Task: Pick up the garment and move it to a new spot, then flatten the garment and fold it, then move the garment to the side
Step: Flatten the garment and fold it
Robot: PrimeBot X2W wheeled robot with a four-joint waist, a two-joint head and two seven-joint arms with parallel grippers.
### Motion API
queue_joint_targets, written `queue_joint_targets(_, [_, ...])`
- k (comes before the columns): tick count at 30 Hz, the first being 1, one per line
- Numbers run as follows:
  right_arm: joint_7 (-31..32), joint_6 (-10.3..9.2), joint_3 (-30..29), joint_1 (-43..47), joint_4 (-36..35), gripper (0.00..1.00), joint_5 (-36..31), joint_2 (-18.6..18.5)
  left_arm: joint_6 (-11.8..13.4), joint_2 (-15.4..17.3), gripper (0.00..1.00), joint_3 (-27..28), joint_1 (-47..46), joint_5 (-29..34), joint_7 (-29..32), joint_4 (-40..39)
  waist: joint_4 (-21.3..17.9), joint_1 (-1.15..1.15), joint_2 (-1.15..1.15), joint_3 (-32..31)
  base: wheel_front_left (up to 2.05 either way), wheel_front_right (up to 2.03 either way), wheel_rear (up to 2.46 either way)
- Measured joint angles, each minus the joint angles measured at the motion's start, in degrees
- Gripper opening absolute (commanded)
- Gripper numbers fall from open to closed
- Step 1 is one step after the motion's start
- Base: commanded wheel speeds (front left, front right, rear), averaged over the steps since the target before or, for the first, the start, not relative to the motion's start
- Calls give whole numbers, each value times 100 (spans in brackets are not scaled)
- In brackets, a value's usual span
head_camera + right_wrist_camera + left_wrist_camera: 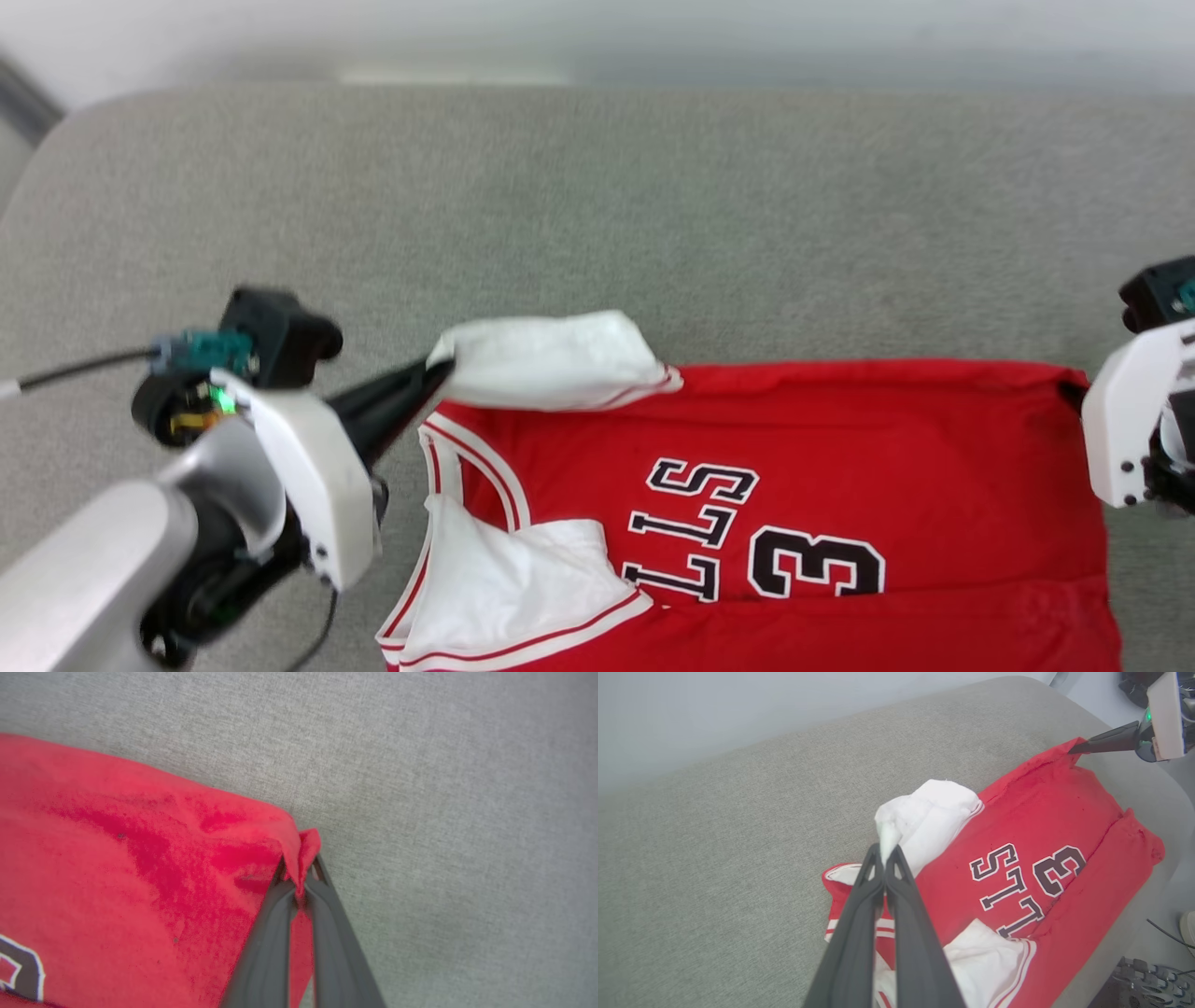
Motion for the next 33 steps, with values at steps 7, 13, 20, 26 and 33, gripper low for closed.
queue_joint_targets(7, [-318,0,-568,893,-523,0,133,27,364,294,0,79,924,-186,-372,-325,-124,0,0,-508,0,0,0])
queue_joint_targets(13, [-333,0,-1070,1818,-1148,0,108,170,638,533,0,105,1663,-409,-566,-630,-123,0,0,-757,0,0,0])
queue_joint_targets(20, [-67,0,-1138,2744,-1703,0,68,293,803,660,0,-32,2429,-552,-775,-684,-135,-1,0,-792,0,0,0])
queue_joint_targets(26, [123,0,-1100,3022,-1852,0,-56,198,664,610,0,-370,2647,-445,-711,-303,-129,0,0,-747,0,0,0])
queue_joint_targets(33, [177,0,-831,3110,-1857,0,-188,43,495,355,0,-700,2636,-192,-620,291,-107,0,0,-696,0,0,0])
